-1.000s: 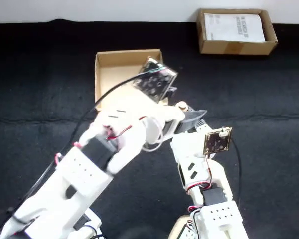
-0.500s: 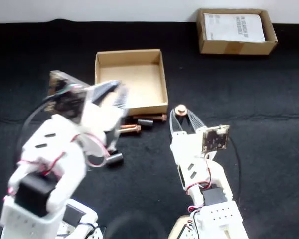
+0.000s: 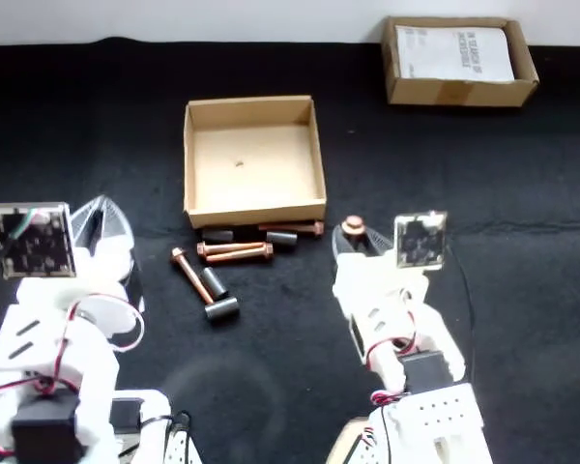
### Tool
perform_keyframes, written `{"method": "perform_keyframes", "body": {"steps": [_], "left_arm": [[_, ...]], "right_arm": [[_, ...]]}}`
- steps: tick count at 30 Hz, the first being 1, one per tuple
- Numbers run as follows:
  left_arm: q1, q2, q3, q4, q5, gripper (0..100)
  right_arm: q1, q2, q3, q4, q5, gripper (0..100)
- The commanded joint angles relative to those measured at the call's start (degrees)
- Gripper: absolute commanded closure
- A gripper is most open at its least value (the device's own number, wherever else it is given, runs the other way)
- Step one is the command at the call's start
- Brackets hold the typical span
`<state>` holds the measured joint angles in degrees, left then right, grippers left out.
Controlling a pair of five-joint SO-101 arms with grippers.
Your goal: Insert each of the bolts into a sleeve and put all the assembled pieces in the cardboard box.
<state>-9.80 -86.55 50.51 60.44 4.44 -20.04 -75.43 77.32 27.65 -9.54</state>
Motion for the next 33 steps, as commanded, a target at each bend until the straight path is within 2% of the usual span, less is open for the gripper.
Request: {"method": "perform_keyframes", "body": {"steps": [1,5,8,13,24,33], "left_arm": [[-2.7,-8.6,8.7,0.4,0.2,99],[-5.5,-18.9,20.7,0.4,0.1,99],[-9.3,-16.8,21.8,0.4,0.2,99],[-11.9,-17.2,24.7,0.4,0.2,99],[-12.7,-17.2,41.5,0.2,0.4,99],[-12.7,-17.3,45.8,0.0,0.4,99]], "right_arm": [[-0.2,-0.5,-10.4,5.5,-1.0,99.1],[-0.2,-0.4,-16.7,8.9,-0.9,99.1],[-0.2,1.2,-21.4,11.8,-0.9,99.1],[0.0,12.7,-36.3,20.4,-1.0,99.1],[-0.1,40.9,-76.4,38.3,-1.0,99.1],[-0.2,59.7,-96.5,45.6,-1.0,99.1]]}}
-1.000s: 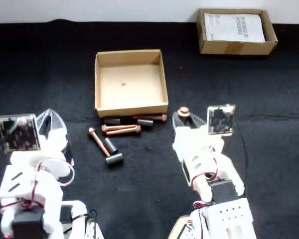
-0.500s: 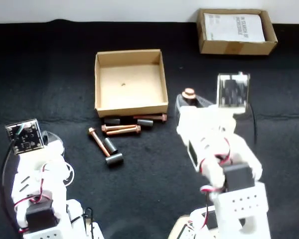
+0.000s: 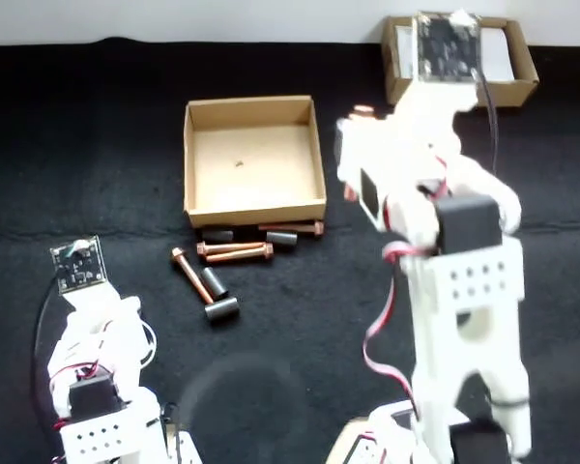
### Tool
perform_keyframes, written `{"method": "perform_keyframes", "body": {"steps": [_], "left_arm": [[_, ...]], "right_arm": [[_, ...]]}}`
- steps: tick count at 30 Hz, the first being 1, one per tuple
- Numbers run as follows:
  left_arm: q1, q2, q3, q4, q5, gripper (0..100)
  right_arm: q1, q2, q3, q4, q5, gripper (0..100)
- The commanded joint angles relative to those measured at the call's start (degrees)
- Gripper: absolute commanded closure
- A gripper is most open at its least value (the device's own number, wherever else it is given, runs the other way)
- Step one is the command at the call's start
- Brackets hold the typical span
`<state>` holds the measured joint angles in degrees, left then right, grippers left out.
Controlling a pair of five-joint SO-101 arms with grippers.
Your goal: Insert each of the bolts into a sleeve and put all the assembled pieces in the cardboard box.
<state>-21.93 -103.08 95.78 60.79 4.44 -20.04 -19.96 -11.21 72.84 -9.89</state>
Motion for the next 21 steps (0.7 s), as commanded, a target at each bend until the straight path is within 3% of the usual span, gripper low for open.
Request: {"method": "perform_keyframes", "body": {"steps": [1,14,21], "left_arm": [[-0.6,-0.7,0.8,-0.4,0.4,99],[-0.6,-0.7,1.4,0.0,0.4,99],[-0.6,-0.7,1.4,-0.3,0.4,99]], "right_arm": [[-0.2,6.4,-9.7,0.4,-0.6,99.1],[-0.2,30.4,-22.8,-0.6,-0.6,99.1],[-0.6,42.6,-30.1,-7.1,-0.5,99.1]]}}
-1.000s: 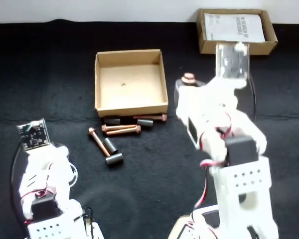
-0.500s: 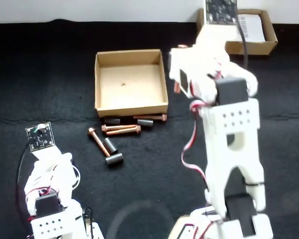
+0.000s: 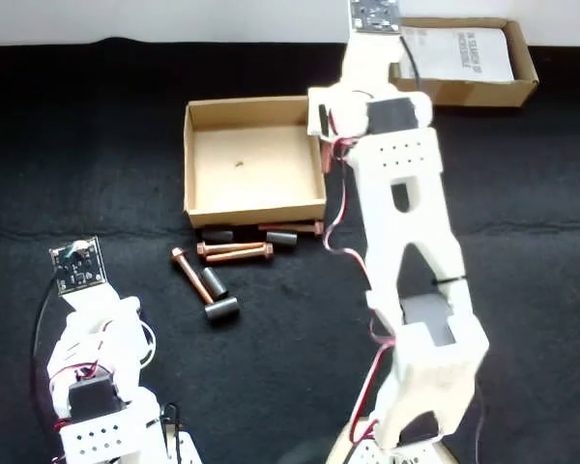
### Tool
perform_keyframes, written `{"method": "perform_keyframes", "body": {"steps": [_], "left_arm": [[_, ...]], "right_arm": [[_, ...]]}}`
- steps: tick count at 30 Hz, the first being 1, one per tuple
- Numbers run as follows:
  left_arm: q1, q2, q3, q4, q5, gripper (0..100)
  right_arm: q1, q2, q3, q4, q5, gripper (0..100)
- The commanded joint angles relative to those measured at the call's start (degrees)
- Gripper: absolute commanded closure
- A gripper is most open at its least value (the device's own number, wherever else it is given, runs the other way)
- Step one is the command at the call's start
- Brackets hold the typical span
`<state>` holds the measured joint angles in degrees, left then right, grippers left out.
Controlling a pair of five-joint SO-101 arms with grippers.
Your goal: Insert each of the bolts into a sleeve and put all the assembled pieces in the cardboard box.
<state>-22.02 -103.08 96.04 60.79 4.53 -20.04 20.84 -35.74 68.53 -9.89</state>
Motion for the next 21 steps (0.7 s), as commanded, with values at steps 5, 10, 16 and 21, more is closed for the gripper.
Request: {"method": "perform_keyframes", "body": {"steps": [5,10,16,21], "left_arm": [[-0.5,-0.7,1.1,-0.7,0.3,99],[-0.5,-0.7,1.1,-1.6,0.1,99],[-0.5,-0.7,1.1,-1.6,0.1,99],[-0.5,-0.7,1.1,-1.5,0.1,99]], "right_arm": [[-2.9,10.3,-10.6,-6.4,-0.2,99.1],[-5.9,20.4,-16.0,-9.5,-0.2,99.1],[-8.9,33.1,-23.6,-11.5,-0.1,99.1],[-8.8,39.4,-31.2,-10.9,-0.1,98.0]]}}
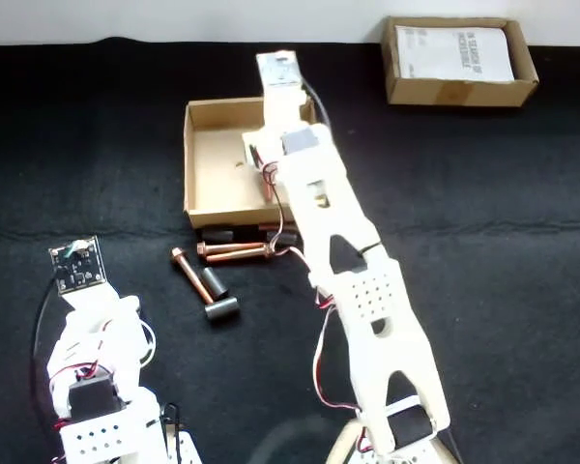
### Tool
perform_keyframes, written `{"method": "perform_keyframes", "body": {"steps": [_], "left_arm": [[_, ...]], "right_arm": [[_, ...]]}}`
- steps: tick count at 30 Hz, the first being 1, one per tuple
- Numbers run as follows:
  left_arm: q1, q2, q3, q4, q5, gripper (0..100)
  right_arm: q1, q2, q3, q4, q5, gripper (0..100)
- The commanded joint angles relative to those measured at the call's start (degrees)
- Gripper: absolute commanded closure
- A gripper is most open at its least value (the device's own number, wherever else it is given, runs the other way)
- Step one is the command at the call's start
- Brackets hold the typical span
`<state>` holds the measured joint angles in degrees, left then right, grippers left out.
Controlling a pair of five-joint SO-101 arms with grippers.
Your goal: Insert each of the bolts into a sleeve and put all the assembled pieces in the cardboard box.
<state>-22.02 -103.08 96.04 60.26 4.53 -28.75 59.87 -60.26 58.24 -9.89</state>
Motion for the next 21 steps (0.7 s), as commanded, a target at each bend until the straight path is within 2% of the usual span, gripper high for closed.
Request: {"method": "perform_keyframes", "body": {"steps": [1,7,13,21], "left_arm": [[-0.5,-0.7,1.1,-1.0,0.1,99],[-0.5,-0.7,1.1,-0.9,0.1,99],[-0.5,-0.7,1.1,-0.7,0.1,99],[-0.5,-0.7,1.1,-0.7,0.1,99]], "right_arm": [[-0.1,0.9,-7.8,0.2,-0.1,96.2],[-0.7,1.2,-10.9,8.0,-0.1,76.9],[-0.7,1.2,-18.3,17.3,-0.4,76.0],[-8.0,1.3,-40.7,41.7,-0.5,76.1]]}}
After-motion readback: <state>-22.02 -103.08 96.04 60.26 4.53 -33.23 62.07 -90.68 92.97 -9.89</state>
